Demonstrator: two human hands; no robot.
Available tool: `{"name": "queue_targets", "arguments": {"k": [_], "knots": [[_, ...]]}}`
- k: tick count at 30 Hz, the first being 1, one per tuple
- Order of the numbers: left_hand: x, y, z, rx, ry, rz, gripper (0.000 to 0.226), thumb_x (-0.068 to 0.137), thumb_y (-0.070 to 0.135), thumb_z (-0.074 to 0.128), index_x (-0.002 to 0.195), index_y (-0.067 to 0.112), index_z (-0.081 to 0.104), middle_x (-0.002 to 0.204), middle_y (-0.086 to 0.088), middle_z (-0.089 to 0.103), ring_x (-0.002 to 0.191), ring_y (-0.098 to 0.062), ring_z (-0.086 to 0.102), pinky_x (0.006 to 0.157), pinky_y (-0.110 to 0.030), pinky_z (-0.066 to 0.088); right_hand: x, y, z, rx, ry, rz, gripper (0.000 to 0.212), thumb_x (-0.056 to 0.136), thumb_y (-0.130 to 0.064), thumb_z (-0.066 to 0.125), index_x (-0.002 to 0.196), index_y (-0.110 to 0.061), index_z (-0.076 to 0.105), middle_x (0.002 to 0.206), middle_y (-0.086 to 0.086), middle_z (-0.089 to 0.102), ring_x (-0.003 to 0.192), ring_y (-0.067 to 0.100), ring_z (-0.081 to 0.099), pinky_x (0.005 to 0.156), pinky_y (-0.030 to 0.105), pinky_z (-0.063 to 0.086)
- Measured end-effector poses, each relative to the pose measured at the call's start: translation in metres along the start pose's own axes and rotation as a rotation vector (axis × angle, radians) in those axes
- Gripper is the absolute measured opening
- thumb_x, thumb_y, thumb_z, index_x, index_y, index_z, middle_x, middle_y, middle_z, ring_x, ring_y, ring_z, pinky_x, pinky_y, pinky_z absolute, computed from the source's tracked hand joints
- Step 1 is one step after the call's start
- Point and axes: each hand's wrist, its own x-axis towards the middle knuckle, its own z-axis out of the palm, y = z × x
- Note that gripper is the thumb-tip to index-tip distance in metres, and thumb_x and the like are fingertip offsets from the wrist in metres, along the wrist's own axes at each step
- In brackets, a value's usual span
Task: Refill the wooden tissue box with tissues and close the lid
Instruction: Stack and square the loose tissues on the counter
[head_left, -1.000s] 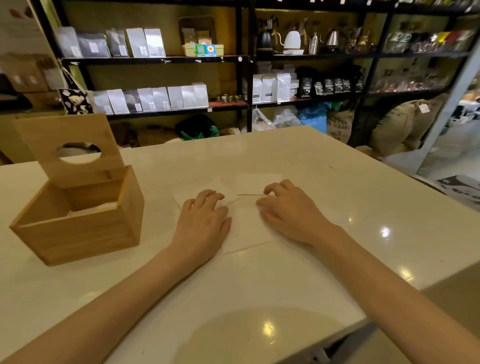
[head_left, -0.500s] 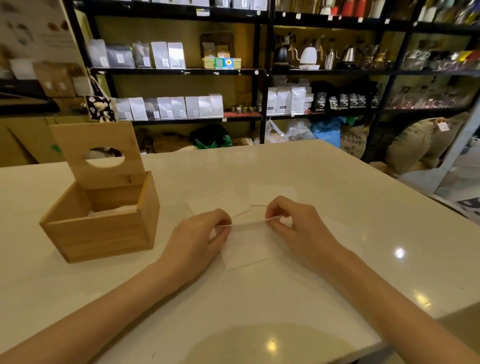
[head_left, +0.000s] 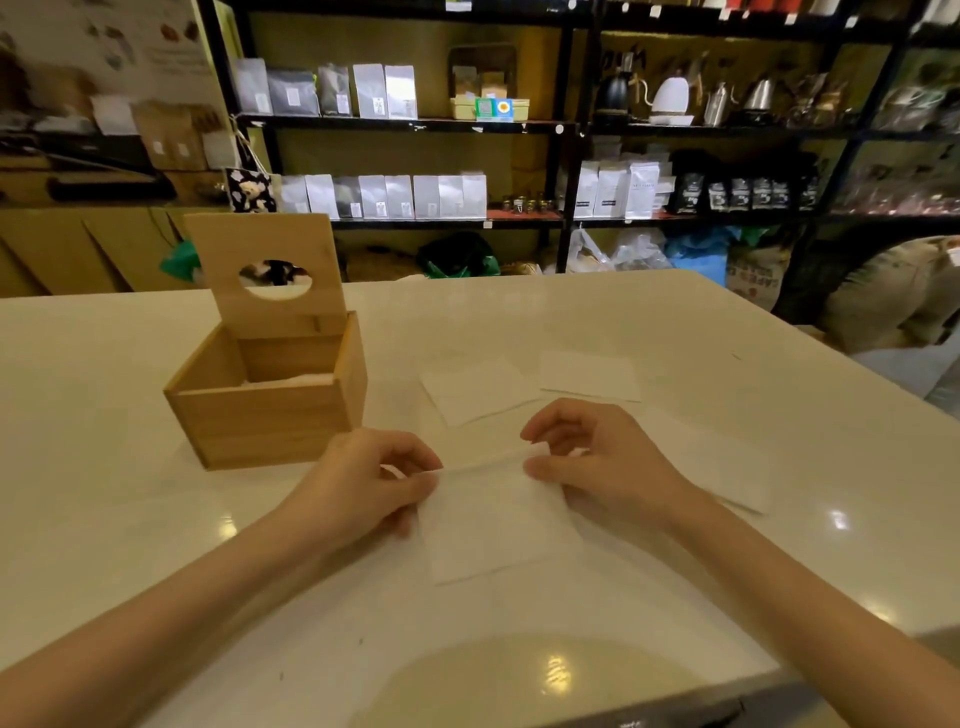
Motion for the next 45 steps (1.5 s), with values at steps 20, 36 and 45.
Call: {"name": "queue_targets", "arguments": {"k": [20,36,45], "knots": [[0.076,0.079,0.085,0.501,-0.122,0.841,0.050,0.086,0.047,0.036,0.124,0.021,0.055,0.134,0.000,0.053,0.124,-0.016,0.046,0.098,-0.025,0.034,-0.044,0.034,-0.112,-0.694,0.360,-0.202,0.030,0.083,-0.032,0.060,0.112,-0.023,0.062,0.103,-0.013,0.061,0.102,0.011,0.055,0.089,0.034,0.043],[0.095,0.071,0.120,0.395,-0.320,0.744,0.037,0.091,0.030,0.048,0.127,0.024,0.052,0.140,0.007,0.046,0.130,-0.005,0.039,0.107,-0.020,0.028,-0.071,0.061,-0.117,-1.038,0.167,-0.186,0.032,0.087,-0.035,0.042,0.091,-0.021,0.071,0.089,-0.004,0.075,0.080,0.015,0.068,0.093,0.032,0.036],[0.090,0.084,0.100,0.208,-0.173,0.616,0.021,0.088,0.027,0.054,0.098,0.016,0.070,0.095,0.005,0.071,0.084,-0.010,0.062,0.069,-0.012,0.043,-0.045,0.038,-0.117,-0.580,0.335,-0.149,0.014,0.090,-0.019,0.051,0.085,-0.021,0.064,0.081,-0.009,0.063,0.076,0.007,0.058,0.067,0.012,0.039]]}}
